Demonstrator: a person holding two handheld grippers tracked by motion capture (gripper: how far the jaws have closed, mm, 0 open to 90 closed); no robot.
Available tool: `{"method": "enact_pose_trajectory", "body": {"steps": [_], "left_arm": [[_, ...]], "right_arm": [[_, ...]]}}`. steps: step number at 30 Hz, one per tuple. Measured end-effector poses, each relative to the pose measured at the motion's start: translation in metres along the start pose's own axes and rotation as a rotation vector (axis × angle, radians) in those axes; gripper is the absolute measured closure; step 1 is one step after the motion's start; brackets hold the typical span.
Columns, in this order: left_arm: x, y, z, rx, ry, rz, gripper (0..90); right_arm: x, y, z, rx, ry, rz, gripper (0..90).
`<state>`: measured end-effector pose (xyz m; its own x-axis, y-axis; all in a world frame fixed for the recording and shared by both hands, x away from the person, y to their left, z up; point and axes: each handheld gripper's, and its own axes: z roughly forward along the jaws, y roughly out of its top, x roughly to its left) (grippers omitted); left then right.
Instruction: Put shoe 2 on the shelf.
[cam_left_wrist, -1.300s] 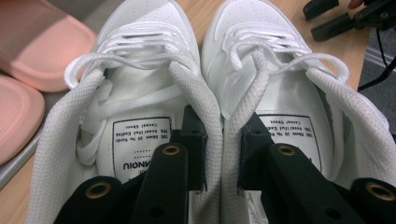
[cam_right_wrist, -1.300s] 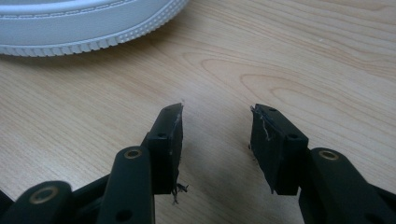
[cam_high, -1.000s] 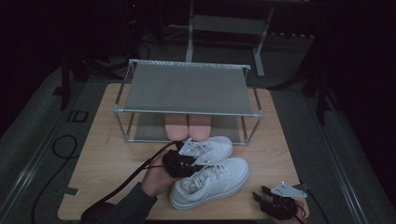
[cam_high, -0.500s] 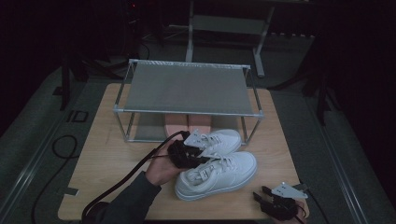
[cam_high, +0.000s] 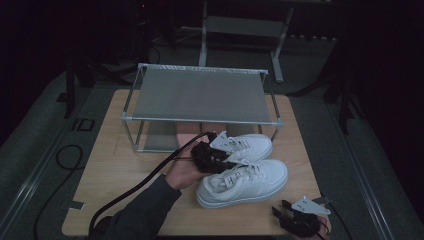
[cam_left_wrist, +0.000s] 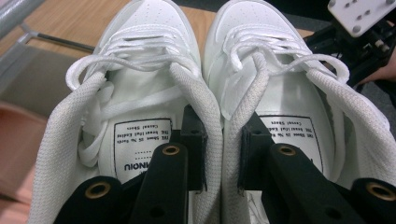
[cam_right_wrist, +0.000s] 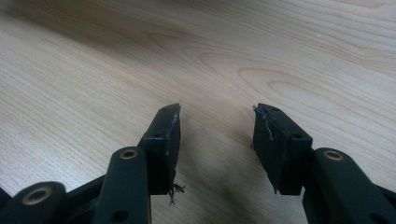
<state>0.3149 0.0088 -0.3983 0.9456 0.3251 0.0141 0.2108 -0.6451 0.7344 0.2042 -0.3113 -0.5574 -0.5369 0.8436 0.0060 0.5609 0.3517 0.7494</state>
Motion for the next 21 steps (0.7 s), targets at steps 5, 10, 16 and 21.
{"method": "enact_pose_trajectory", "body": {"steps": [5,10,16,21], "left_arm": [[0.002,0.013,0.003,0.001,-0.014,0.018,76.4],[0.003,0.020,0.003,0.007,-0.025,0.015,76.4],[0.002,0.021,0.002,0.013,-0.031,0.027,76.3],[0.001,0.022,0.000,-0.006,-0.063,0.023,76.3]], "right_arm": [[0.002,-0.001,-0.001,-0.001,-0.008,-0.009,49.4],[0.005,-0.003,-0.003,0.000,-0.008,-0.011,48.4],[0.010,-0.005,-0.004,-0.001,-0.003,-0.017,47.1],[0.010,-0.005,-0.004,-0.003,-0.001,-0.019,46.9]]}}
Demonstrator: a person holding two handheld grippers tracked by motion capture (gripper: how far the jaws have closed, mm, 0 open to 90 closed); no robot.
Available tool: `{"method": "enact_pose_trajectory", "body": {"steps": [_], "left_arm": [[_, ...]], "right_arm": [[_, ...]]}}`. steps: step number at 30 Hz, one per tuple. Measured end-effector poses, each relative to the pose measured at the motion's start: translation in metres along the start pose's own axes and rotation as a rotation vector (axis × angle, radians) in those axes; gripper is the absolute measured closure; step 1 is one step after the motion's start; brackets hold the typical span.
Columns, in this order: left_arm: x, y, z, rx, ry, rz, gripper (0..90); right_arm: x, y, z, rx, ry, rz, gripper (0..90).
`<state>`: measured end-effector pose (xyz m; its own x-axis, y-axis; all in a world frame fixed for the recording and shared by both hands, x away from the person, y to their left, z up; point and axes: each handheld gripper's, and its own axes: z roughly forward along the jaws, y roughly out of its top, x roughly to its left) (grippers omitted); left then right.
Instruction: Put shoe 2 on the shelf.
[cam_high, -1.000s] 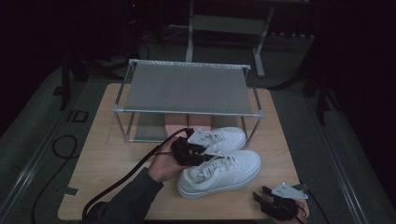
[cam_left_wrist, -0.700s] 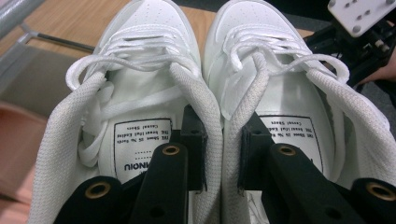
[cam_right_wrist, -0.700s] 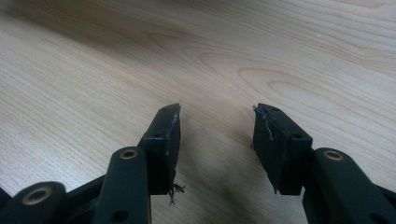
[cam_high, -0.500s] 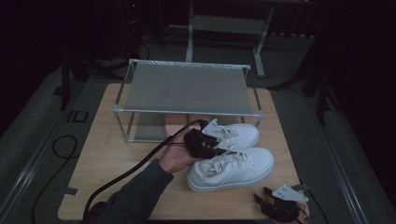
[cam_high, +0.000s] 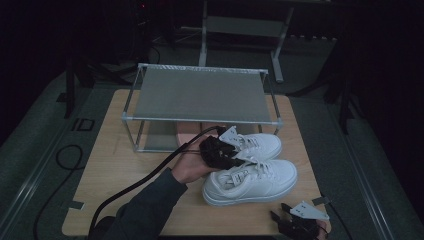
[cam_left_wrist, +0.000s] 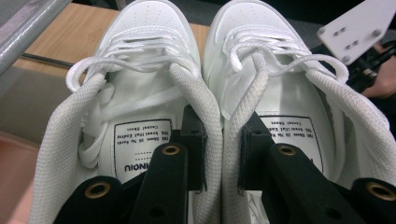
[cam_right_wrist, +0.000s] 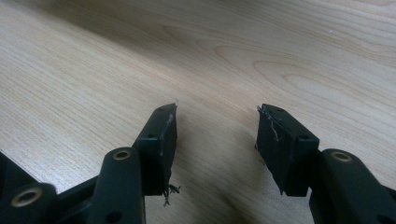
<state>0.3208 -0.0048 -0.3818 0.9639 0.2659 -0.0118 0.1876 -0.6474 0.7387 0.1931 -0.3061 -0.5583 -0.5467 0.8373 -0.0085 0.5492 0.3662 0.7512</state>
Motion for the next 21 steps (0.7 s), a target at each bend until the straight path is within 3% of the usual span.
{"method": "enact_pose_trajectory", "body": {"steps": [8,21], "left_arm": [[0.001,0.003,-0.005,-0.011,-0.020,0.005,76.3],[-0.001,0.022,-0.011,-0.027,-0.052,0.036,76.2]], "right_arm": [[0.001,0.000,0.000,-0.001,0.001,-0.001,46.7],[0.007,-0.001,-0.001,0.000,0.008,-0.008,46.3]]}}
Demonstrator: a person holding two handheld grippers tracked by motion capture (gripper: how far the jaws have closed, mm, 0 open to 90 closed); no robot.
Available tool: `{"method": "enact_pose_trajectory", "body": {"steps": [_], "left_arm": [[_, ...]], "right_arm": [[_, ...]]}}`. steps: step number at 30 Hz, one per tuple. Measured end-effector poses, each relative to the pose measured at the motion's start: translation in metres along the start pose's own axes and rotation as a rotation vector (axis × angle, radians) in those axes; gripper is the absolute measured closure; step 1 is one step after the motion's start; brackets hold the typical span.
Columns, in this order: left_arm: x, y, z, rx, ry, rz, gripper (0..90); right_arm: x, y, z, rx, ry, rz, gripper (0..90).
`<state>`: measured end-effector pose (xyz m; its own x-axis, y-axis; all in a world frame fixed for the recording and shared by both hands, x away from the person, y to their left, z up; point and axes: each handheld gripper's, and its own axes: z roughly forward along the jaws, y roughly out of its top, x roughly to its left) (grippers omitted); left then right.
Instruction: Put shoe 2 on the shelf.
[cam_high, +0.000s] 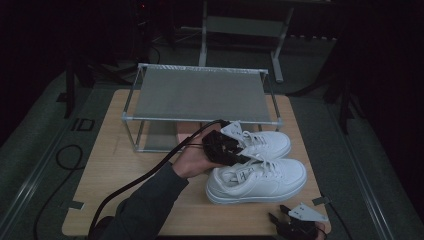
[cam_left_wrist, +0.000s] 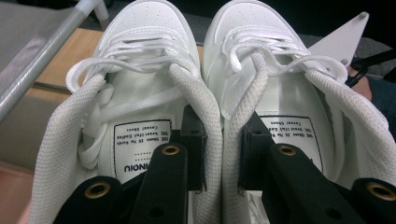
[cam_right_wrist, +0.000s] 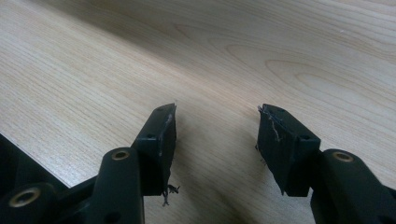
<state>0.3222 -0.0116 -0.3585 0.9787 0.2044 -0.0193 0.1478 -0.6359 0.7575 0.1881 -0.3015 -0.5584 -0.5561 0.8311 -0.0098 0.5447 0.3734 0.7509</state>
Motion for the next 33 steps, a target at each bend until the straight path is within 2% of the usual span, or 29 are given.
{"method": "enact_pose_trajectory", "body": {"steps": [11,14,19,24,29,33], "left_arm": [[-0.001,0.021,-0.009,-0.024,-0.011,0.022,76.1],[-0.002,0.026,-0.011,-0.030,-0.016,0.039,76.1],[0.000,0.031,-0.014,-0.048,-0.042,0.028,76.0],[-0.001,0.038,-0.016,-0.053,-0.031,0.038,76.0],[0.003,0.044,-0.021,-0.071,-0.042,0.025,76.0],[0.004,0.050,-0.026,-0.079,-0.035,0.026,75.9]], "right_arm": [[0.001,0.000,0.000,-0.001,0.007,-0.004,46.0],[0.001,0.000,0.000,-0.001,0.006,-0.002,46.0],[0.001,0.000,0.000,-0.002,0.007,-0.003,46.0],[0.001,0.000,0.000,-0.002,0.008,-0.003,45.9],[0.001,0.000,0.000,-0.002,0.010,-0.003,45.9],[0.001,0.000,0.000,-0.002,0.010,-0.004,45.9]]}}
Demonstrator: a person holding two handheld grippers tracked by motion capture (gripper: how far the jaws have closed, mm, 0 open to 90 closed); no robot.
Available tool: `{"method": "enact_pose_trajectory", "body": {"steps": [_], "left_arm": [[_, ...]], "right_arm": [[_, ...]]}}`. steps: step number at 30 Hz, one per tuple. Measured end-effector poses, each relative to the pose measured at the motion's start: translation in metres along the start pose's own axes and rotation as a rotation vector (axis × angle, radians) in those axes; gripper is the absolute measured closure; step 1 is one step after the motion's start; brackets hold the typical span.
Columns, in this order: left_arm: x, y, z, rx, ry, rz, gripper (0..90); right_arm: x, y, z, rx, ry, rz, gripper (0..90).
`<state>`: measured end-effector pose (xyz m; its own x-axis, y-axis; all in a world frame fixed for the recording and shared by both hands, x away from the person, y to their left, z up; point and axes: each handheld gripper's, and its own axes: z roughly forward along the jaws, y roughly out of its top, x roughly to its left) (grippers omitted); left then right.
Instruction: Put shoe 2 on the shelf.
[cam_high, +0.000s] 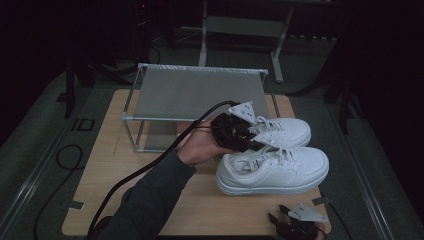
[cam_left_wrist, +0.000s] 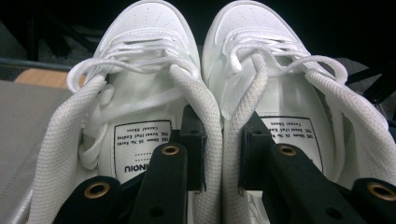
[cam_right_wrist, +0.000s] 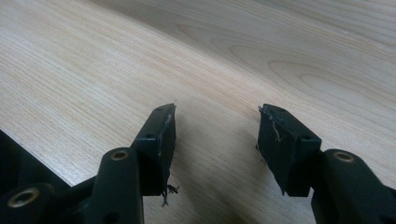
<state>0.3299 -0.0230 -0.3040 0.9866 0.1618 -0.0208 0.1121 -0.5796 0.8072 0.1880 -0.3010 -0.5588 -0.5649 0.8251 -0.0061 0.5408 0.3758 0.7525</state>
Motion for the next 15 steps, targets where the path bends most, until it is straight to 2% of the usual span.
{"method": "enact_pose_trajectory", "body": {"steps": [15], "left_arm": [[0.016,0.013,-0.014,-0.009,0.028,-0.017,75.9]], "right_arm": [[0.000,0.000,0.000,-0.001,0.001,0.000,45.9]]}}
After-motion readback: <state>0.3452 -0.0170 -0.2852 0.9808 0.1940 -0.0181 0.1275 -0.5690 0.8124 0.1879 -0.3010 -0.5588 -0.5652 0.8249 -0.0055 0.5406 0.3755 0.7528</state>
